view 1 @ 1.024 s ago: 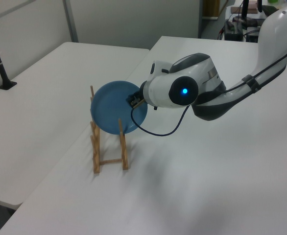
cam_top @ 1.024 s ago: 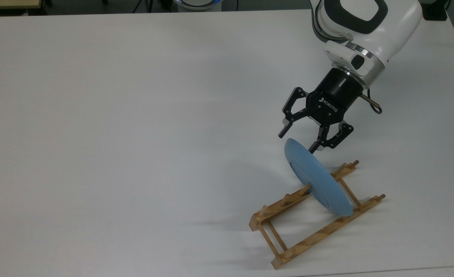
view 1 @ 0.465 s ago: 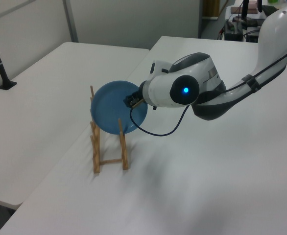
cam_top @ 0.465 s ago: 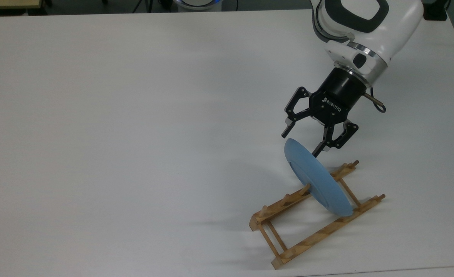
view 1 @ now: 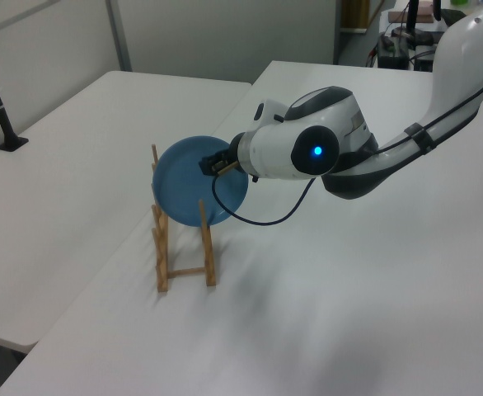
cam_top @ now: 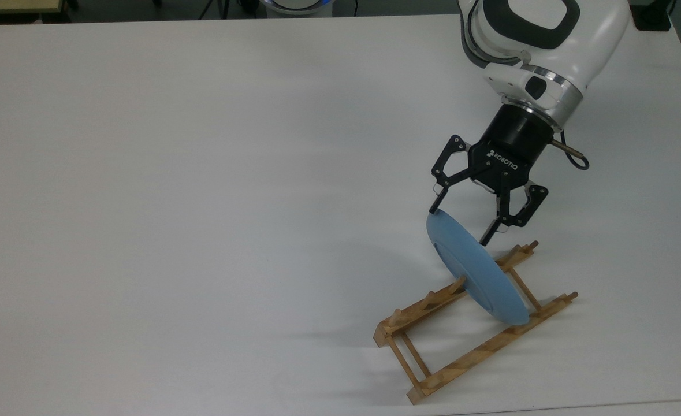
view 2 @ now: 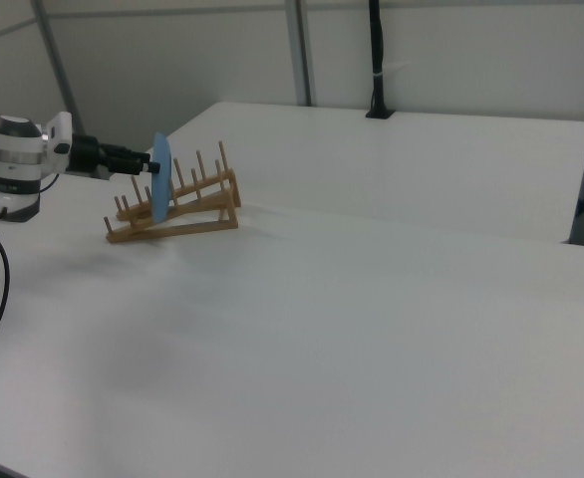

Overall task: Place plate in plate rack
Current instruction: 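Open the gripper to release the plate rim, then raise the open gripper away from the plate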

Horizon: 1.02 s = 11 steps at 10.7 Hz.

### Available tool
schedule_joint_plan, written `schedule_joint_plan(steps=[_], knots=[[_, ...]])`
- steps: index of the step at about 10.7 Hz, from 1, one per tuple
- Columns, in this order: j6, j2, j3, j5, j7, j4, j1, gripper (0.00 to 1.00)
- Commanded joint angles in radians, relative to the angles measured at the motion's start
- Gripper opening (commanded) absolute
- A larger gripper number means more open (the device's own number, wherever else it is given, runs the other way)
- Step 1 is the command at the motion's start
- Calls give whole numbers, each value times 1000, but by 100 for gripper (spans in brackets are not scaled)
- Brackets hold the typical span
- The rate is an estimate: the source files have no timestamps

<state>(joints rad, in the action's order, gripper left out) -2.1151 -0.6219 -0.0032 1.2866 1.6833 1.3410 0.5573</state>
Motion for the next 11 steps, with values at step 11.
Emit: schedule_joint_plan(steps=[11], knots=[[-103, -45, -1, 296, 541, -54, -28, 83]])
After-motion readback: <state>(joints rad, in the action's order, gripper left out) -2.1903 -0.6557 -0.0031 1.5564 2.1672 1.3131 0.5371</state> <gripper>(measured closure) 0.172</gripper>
